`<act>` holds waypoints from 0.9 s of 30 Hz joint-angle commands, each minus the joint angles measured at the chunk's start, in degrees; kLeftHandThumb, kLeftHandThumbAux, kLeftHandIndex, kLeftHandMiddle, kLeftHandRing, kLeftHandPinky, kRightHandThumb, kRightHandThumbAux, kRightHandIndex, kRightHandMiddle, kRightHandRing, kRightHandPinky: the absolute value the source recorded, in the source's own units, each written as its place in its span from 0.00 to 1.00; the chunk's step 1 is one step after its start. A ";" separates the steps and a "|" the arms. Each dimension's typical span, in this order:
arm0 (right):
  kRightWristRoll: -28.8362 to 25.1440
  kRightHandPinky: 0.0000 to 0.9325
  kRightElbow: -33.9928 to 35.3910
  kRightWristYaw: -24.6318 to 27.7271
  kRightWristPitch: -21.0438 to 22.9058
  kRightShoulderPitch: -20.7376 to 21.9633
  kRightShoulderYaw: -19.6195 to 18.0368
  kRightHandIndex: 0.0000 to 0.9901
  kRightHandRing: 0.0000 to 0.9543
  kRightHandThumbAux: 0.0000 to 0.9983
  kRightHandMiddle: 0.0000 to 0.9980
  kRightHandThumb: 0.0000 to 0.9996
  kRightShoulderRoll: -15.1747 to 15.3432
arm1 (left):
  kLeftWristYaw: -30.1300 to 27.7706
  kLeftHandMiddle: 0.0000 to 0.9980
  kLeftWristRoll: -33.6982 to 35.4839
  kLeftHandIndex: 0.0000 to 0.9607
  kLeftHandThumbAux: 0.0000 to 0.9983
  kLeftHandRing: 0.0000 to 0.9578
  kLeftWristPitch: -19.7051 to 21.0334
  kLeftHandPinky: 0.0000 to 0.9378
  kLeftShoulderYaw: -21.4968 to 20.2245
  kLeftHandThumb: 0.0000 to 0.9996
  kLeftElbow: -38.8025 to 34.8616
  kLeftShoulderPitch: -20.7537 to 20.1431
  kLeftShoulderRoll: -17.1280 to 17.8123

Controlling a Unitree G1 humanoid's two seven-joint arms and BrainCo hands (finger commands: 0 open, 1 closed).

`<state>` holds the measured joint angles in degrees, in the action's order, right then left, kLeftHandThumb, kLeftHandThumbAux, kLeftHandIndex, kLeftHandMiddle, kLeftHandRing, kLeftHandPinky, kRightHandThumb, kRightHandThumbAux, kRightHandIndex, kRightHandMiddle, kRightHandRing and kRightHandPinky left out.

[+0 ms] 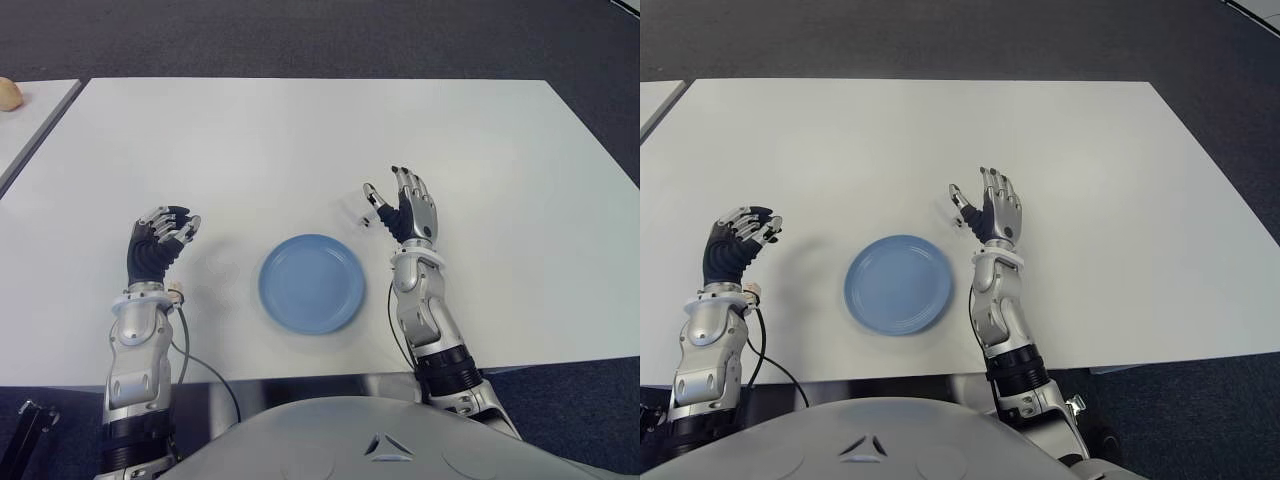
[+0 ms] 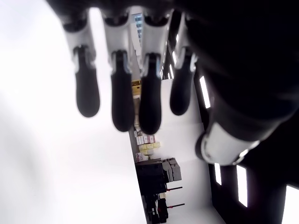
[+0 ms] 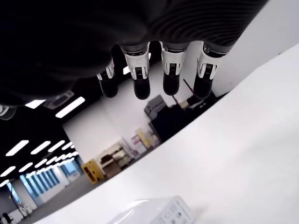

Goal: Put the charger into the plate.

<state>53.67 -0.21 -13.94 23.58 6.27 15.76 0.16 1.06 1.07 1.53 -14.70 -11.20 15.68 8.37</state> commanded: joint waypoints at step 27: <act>-0.66 0.00 -14.15 4.09 10.37 8.20 5.22 0.00 0.00 0.12 0.00 0.39 0.91 | -0.01 0.56 -0.12 0.45 0.72 0.57 -0.92 0.56 0.58 0.71 -0.24 0.89 -0.60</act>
<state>53.79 -12.76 -10.53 32.96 13.61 20.31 0.97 1.06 1.16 0.08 -14.57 -11.33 16.40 8.12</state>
